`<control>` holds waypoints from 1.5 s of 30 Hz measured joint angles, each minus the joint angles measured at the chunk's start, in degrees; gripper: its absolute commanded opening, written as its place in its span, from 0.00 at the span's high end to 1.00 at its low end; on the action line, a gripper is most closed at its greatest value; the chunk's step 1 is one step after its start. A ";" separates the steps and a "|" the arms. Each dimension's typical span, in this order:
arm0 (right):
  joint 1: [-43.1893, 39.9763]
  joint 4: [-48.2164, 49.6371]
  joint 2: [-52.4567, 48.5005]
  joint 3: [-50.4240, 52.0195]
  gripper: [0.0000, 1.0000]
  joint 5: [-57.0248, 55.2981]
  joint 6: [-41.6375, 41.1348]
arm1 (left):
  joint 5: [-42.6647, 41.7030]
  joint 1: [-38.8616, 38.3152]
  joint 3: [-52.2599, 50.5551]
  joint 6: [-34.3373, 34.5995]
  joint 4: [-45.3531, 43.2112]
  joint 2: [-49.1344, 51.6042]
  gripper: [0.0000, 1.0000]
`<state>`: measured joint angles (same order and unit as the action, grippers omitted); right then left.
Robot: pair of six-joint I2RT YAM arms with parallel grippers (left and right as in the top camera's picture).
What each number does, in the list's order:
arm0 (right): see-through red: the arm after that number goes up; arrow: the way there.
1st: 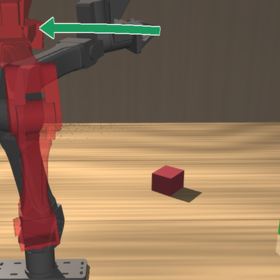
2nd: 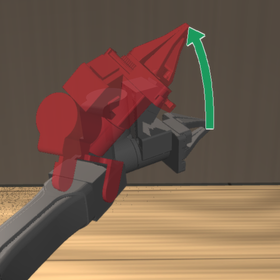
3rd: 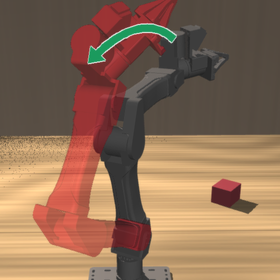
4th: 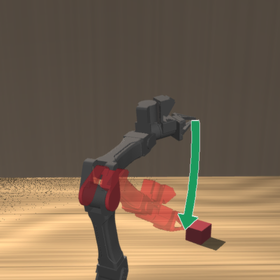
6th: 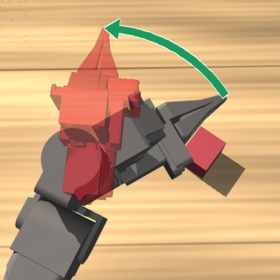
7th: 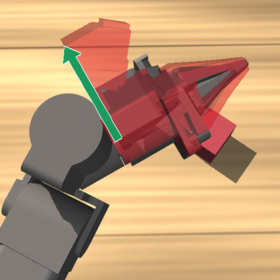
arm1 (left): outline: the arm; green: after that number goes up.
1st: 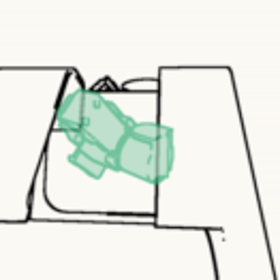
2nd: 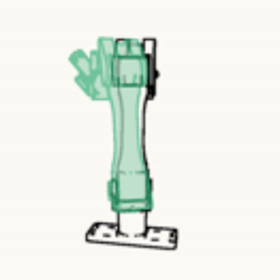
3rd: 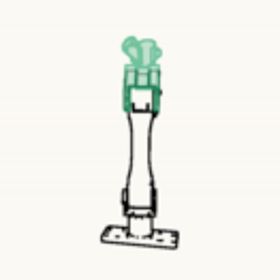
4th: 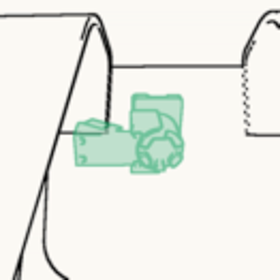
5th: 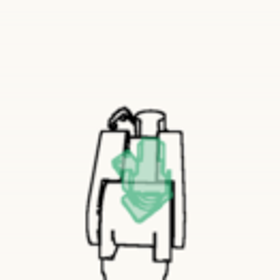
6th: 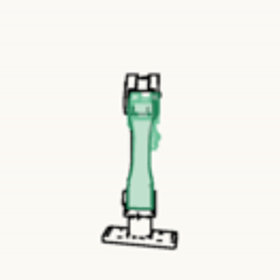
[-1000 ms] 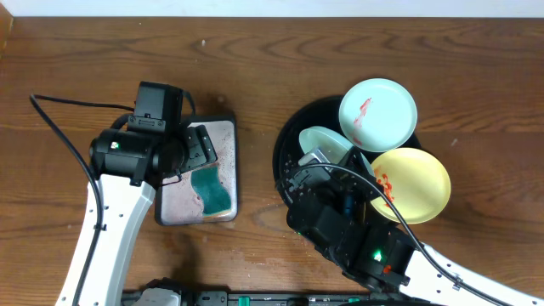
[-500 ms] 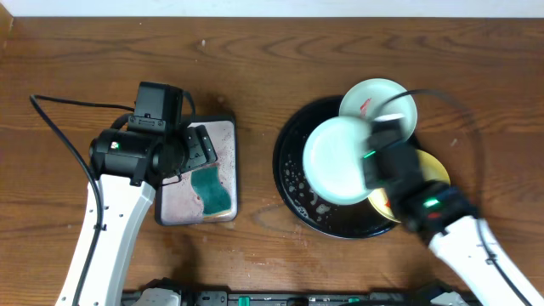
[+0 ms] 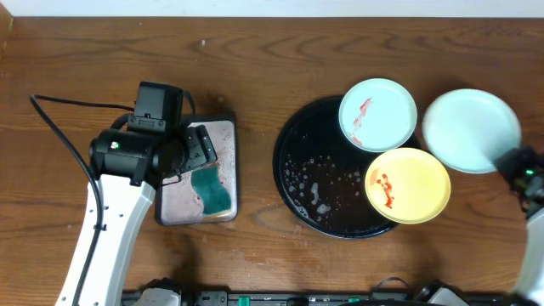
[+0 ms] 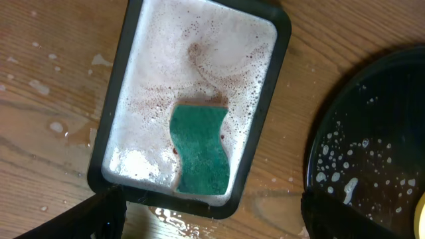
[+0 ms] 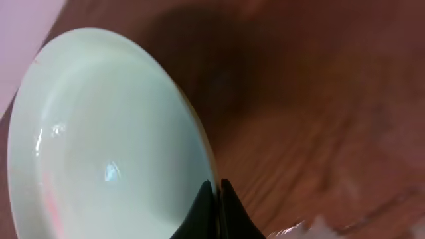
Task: Clean dirty plates on tray and stack at the side
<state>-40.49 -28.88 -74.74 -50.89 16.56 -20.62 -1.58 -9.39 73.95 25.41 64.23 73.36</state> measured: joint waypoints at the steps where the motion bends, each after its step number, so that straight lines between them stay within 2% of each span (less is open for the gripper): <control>1: -1.01 0.61 -1.36 -0.02 0.99 -0.31 -0.52 | 0.00 0.02 0.00 0.00 -0.02 0.00 0.16; 10: -4.35 8.50 -18.69 -0.07 0.99 -7.61 -3.02 | 0.00 0.00 0.00 0.00 0.00 0.00 0.16; 11: -4.35 9.25 -19.74 -0.07 0.88 -7.41 -2.71 | 0.00 0.00 0.00 0.00 -0.02 0.00 0.16; 12: -4.42 10.25 -20.65 -0.07 0.67 -6.80 -2.27 | 0.00 0.00 0.00 0.00 0.00 0.00 0.16; 13: -4.42 10.78 -21.18 -0.07 0.50 -5.62 -1.77 | 0.00 0.02 0.00 0.00 -0.02 0.00 0.16; 14: -4.44 10.69 -21.22 -0.07 0.48 -4.22 -1.46 | 0.00 0.00 0.00 0.00 -0.02 0.00 0.15; 19: -4.26 6.62 -17.14 -0.07 0.50 2.58 -1.25 | 0.00 0.02 0.00 0.00 0.00 0.00 0.16; 23: -2.27 -0.81 -7.17 -0.39 0.54 6.67 -0.66 | -0.02 0.00 0.00 0.00 -0.02 0.00 0.16; 27: 5.20 -12.35 3.28 -0.83 0.57 5.42 2.99 | 0.00 0.00 0.00 0.00 -0.02 0.00 0.15; 30: 12.92 -19.02 6.64 -0.39 0.63 -2.23 5.22 | 0.00 0.00 0.00 0.00 -0.02 0.00 0.16; 32: 16.65 -19.37 6.88 0.76 0.63 -6.56 6.03 | 0.00 0.02 0.00 0.00 -0.02 0.00 0.15; 36: 21.84 -13.38 5.44 6.10 0.63 -13.92 7.08 | 0.00 0.02 0.00 0.00 -0.04 0.00 0.16; 41: 21.99 -7.23 2.86 11.23 0.64 -16.94 7.52 | 0.00 0.00 0.00 0.00 -0.02 0.00 0.16; 43: 21.99 -6.84 2.12 12.61 0.67 -17.51 7.65 | 0.00 0.00 0.00 0.00 -0.02 0.00 0.16; 45: 21.99 -6.84 1.99 13.27 0.76 -17.88 7.67 | -0.02 0.00 0.00 0.00 0.00 0.00 0.15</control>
<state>-18.50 -35.73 -72.75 -37.63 -1.32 -12.95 -1.61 -9.39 73.95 25.41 64.23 73.36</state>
